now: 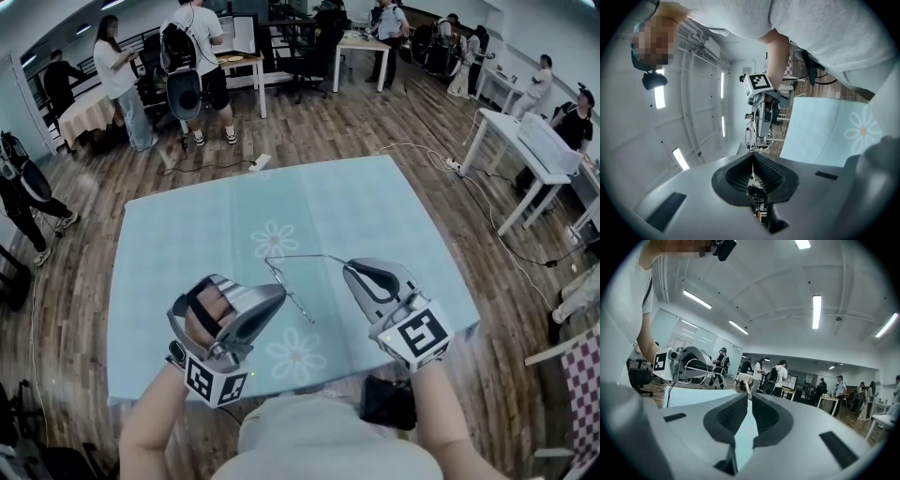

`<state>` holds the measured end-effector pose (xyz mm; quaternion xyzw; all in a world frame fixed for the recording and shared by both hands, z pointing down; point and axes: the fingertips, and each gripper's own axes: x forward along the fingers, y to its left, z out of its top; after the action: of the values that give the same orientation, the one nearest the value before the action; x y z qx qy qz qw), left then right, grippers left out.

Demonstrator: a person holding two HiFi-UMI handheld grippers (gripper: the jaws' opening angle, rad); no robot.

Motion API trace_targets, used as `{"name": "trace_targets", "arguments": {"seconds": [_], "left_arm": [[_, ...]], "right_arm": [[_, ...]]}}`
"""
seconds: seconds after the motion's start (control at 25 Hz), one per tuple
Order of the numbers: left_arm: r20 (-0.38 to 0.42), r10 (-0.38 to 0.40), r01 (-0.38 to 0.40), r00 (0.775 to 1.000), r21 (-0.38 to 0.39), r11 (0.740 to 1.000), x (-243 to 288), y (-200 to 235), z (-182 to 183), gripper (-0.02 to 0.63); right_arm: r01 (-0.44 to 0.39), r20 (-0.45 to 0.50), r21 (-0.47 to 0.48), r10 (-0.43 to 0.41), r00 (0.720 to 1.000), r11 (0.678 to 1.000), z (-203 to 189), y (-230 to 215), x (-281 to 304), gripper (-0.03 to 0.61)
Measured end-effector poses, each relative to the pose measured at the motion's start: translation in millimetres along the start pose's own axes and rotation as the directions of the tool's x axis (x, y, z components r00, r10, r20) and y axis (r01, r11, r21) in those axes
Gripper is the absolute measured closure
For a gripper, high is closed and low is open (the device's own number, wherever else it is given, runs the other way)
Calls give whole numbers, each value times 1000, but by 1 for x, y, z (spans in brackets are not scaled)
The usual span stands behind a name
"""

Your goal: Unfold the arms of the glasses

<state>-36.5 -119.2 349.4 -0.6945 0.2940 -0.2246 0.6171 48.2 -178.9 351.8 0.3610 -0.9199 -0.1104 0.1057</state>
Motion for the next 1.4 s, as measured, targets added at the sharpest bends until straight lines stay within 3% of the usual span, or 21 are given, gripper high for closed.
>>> {"name": "trace_targets", "arguments": {"seconds": [0.6, 0.96, 1.4], "left_arm": [[41, -4, 2, 999, 53, 999, -8, 1, 15, 603], [59, -15, 9, 998, 104, 995, -12, -2, 22, 603], [26, -3, 0, 1000, 106, 994, -12, 3, 14, 603]], "right_arm": [[58, -5, 18, -58, 998, 998, 1, -23, 14, 531], [47, -5, 20, -47, 999, 999, -1, -27, 23, 526], [34, 17, 33, -35, 999, 999, 3, -23, 21, 526]]}}
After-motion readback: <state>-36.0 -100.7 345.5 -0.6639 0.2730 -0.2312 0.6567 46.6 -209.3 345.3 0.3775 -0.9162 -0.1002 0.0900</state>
